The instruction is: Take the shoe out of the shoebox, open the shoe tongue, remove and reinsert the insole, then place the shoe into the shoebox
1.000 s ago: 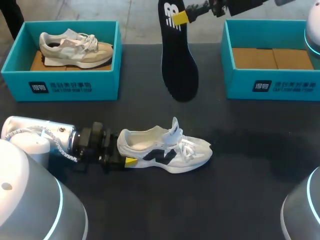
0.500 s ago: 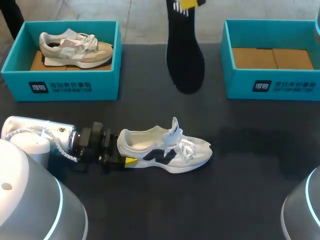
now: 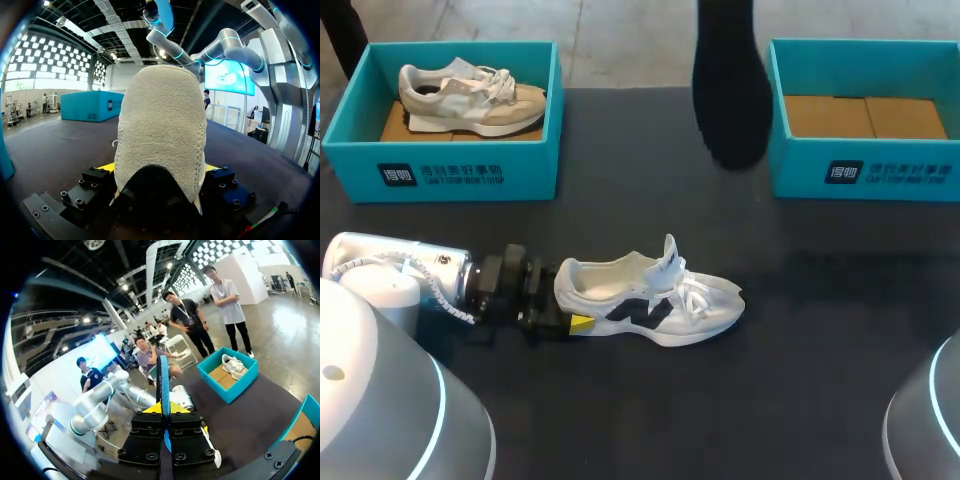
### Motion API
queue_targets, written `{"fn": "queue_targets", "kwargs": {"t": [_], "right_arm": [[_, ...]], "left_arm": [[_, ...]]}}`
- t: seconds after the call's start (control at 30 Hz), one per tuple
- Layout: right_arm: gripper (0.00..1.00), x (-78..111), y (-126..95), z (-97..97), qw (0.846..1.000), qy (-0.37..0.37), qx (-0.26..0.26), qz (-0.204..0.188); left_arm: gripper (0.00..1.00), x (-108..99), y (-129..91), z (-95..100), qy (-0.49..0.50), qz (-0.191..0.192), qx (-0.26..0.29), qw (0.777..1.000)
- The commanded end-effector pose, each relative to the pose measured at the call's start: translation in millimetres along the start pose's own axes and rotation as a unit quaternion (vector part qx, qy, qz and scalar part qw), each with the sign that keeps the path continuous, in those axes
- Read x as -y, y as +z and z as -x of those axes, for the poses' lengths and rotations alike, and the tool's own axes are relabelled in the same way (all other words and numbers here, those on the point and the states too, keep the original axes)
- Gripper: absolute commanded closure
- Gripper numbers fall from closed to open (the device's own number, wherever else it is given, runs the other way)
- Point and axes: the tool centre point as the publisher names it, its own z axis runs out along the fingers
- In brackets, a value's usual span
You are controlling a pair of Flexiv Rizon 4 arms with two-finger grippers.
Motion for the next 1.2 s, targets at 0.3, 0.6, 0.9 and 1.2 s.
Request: {"fn": "queue_targets", "kwargs": {"t": [0.3, 0.6, 0.9, 1.2], "right_arm": [[1.00, -10.8, -70, -16.0, 1.000, 0.002, 0.019, 0.008], [1.00, -15.5, -108, -24.5, 1.000, 0.017, -0.004, 0.020], [1.00, -18.8, -125, -35.2, 1.000, 0.028, 0.004, 0.010], [1.00, -29.5, -135, -48.0, 0.998, 0.053, 0.003, 0.020]], "left_arm": [[1.00, -4, 3, 0.2, 0.000, 0.000, 0.002, 1.000], [1.00, -4, 3, 0.2, 0.000, 0.000, 0.002, 1.000], [1.00, -4, 3, 0.2, 0.000, 0.000, 0.002, 1.000], [1.00, -4, 3, 0.2, 0.000, 0.000, 0.002, 1.000]]}}
